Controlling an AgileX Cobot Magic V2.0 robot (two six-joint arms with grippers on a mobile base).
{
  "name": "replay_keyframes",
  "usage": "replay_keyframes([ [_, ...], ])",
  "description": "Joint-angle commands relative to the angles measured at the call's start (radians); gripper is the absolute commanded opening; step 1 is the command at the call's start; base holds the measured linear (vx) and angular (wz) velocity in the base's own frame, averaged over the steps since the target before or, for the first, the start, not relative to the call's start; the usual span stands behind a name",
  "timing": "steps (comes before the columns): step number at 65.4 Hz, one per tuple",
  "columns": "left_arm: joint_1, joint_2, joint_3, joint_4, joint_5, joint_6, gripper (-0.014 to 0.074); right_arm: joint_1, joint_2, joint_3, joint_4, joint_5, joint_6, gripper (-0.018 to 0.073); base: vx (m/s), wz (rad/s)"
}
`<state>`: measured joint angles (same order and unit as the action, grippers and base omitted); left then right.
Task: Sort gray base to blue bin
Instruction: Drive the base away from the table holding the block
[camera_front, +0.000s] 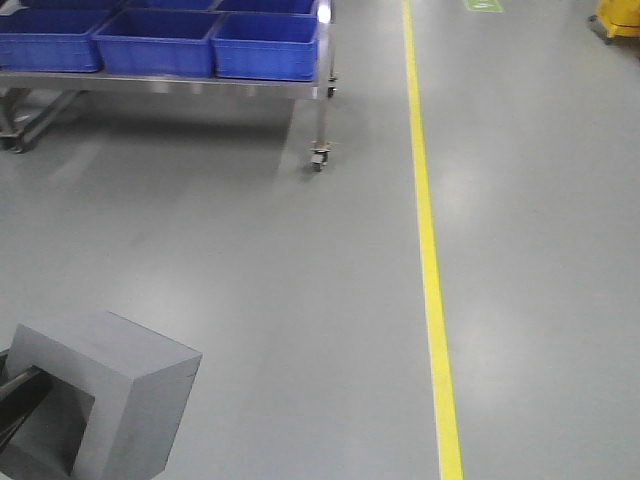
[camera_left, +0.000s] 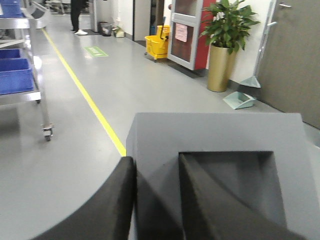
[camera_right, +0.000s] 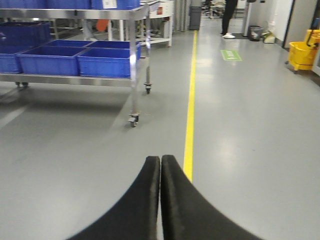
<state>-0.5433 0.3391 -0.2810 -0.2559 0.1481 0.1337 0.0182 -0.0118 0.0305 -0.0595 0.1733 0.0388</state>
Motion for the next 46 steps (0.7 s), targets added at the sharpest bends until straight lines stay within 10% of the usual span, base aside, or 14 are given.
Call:
replay_keyframes([
  [1,-0.006,0.005,-0.031,-0.014,-0.116,-0.012,-0.0006,-0.005,-0.012,0.014,-0.006,-0.074,-0.005,-0.0009,0.14,-0.34],
  [46,-0.006,0.005,-0.031,-0.014,-0.116,-0.012,-0.0006,-0.005,-0.012,0.014,-0.006,-0.074,-0.005,-0.0009,0.26,-0.11],
])
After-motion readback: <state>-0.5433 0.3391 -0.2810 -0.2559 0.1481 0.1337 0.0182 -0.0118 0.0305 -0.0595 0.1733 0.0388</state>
